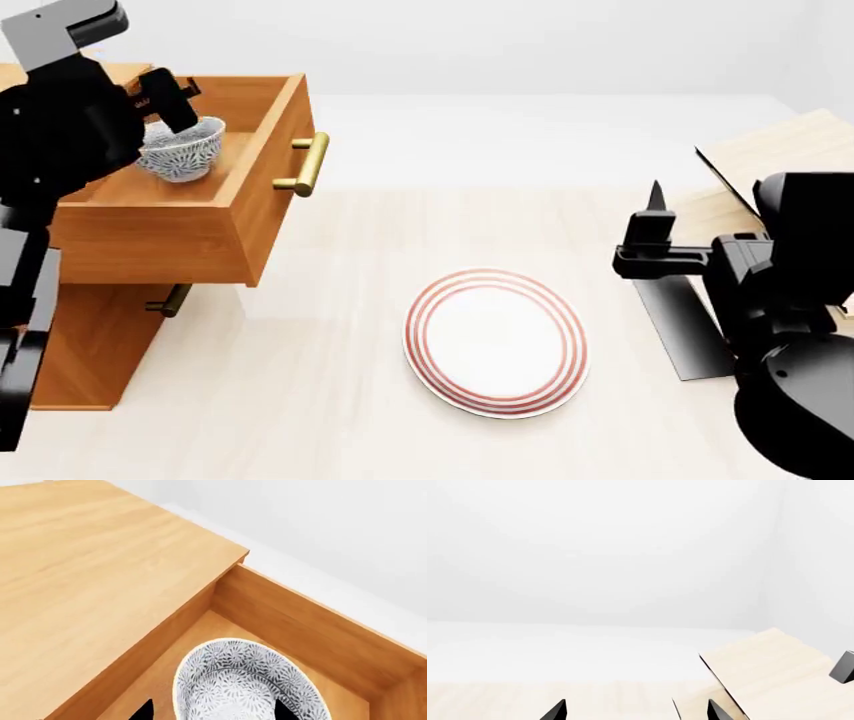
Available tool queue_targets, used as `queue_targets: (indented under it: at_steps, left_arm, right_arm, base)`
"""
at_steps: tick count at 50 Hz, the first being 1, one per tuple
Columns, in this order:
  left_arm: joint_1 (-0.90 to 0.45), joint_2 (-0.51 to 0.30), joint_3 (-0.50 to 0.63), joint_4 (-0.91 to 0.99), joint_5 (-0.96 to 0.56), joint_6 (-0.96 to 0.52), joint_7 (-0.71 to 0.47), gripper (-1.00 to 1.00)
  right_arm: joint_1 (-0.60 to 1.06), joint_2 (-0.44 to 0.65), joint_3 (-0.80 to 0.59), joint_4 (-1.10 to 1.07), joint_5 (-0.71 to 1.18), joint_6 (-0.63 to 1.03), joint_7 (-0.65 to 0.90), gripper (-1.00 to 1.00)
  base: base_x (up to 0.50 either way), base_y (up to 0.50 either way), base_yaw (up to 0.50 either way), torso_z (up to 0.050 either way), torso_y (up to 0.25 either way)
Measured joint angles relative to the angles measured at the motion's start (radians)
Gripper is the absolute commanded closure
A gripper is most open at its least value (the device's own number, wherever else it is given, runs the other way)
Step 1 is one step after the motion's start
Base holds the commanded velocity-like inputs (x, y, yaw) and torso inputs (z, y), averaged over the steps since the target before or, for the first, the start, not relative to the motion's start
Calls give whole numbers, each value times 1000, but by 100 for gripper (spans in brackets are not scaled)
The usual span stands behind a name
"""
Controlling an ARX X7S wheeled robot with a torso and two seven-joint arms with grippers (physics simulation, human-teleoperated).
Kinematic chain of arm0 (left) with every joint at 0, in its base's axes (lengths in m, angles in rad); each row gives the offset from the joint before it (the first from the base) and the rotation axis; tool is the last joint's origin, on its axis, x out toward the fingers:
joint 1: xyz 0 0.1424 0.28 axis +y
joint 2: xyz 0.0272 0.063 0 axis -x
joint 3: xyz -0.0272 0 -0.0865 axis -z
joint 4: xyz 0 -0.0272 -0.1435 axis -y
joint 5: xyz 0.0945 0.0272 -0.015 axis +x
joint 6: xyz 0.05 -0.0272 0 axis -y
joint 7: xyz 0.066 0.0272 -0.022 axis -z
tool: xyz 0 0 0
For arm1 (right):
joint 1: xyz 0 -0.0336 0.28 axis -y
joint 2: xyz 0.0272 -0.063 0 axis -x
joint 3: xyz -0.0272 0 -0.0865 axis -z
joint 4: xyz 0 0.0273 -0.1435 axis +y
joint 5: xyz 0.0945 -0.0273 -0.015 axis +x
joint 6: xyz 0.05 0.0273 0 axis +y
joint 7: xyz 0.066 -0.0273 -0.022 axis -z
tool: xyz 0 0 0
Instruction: Open the top drawer of the cabinet and put the bowl in it.
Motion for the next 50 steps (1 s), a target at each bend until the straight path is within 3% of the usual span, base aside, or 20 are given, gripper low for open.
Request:
queue_targets:
  at_steps: [26, 50]
  left_arm:
    - [10, -126, -31, 441, -76, -156, -128, -100]
    - [344, -389, -161, 1261, -332, -212, -286, -100]
  right_arm:
    - [12, 3, 0, -12, 14, 7, 11, -100]
    - [9, 31, 47, -121, 83, 26, 70, -100]
  base:
    - [0, 0, 0, 0, 0]
    - [0, 0, 0, 0, 0]
